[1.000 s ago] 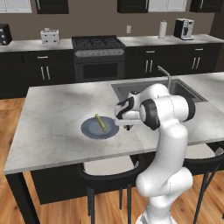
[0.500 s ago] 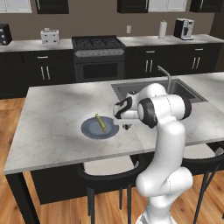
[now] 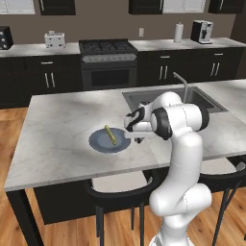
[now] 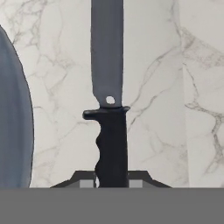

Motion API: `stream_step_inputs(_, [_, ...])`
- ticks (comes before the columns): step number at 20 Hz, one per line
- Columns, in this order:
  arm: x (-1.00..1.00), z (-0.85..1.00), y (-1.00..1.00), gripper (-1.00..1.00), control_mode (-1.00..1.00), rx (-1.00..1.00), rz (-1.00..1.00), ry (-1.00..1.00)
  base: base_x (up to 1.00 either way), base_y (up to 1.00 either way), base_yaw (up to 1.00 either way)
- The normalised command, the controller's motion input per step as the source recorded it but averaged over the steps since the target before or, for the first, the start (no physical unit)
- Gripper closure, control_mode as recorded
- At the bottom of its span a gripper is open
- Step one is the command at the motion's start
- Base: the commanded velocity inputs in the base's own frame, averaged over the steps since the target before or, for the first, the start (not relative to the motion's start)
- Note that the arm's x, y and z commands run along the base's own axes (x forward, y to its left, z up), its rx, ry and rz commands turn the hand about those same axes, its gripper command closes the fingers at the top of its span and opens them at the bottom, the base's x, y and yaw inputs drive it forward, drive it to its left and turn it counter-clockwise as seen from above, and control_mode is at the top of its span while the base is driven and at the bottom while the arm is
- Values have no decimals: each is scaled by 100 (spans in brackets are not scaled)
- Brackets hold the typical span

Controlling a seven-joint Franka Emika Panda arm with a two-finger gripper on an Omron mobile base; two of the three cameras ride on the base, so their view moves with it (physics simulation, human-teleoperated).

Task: Retrieve the butter from the fridge and place it on a plate on the dining table. Then retrieve the butter knife by the fridge and place it near the plate.

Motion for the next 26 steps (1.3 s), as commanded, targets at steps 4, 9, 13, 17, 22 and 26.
stream_step_inputs(4, [0,-9,0,-100,-100,0,0,0,0,0,0])
stream_step_inputs(9, [0,-2,0,-100,-100,0,0,0,0,0,0])
stream_step_inputs(13, [0,0,0,-100,-100,0,0,0,0,0,0])
stream_step_inputs(17, [0,4,-1,-100,-100,0,0,0,0,0,0])
stream_step_inputs(22, [0,22,-11,-100,-100,0,0,0,0,0,0])
stream_step_inputs(26, [-13,79,-5,-100,-100,-8,-1,0,0,0,0])
